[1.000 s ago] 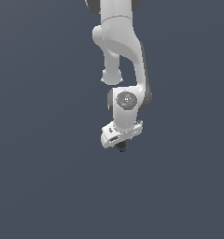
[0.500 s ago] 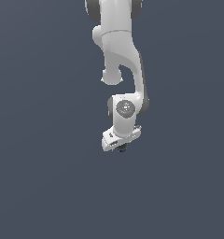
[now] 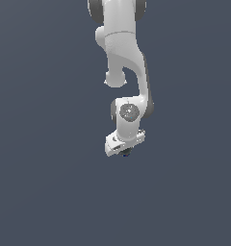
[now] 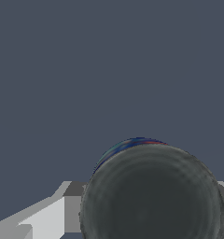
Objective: Pick up the object and move it to a goal position.
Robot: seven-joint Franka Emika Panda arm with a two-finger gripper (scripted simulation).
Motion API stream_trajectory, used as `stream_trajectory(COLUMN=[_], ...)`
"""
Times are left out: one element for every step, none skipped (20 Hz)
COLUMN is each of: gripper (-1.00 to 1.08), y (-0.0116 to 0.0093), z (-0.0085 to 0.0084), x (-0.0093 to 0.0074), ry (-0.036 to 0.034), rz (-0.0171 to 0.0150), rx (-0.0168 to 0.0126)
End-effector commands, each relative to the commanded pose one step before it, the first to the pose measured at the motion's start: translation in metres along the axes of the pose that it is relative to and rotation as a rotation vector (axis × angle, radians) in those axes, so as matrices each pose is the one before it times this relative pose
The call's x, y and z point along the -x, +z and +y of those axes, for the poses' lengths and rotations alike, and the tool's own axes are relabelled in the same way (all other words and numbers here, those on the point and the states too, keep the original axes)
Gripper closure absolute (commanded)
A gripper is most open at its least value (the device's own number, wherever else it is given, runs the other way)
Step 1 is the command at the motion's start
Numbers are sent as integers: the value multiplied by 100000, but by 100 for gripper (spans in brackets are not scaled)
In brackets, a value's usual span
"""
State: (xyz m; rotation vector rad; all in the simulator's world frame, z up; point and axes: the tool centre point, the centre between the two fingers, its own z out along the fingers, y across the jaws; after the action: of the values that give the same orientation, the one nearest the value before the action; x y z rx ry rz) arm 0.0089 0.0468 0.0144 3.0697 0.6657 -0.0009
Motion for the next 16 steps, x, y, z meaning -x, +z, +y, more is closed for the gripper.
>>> stream_trajectory(gripper=[108, 108, 108, 108, 108, 108, 108, 108, 108, 108, 108, 108, 108, 108, 108, 108], y=[75, -70, -15, -45, -75, -103, -130, -156, -180, -202, -222, -240, -256, -271, -283, -294], z=[-83, 64, -27, -82, -136, -187, -237, -283, -326, -366, -402, -435, -463, -489, -511, -530], x=[-58, 20, -30, -90, -149, -206, -260, -312, -360, -405, -446, -484, -518, -548, -575, -599], ry=[-133, 111, 0, 0, 0, 0, 0, 0, 0, 0, 0, 0, 0, 0, 0, 0], rz=[57, 16, 0, 0, 0, 0, 0, 0, 0, 0, 0, 0, 0, 0, 0, 0], rx=[-41, 43, 0, 0, 0, 0, 0, 0, 0, 0, 0, 0, 0, 0, 0, 0])
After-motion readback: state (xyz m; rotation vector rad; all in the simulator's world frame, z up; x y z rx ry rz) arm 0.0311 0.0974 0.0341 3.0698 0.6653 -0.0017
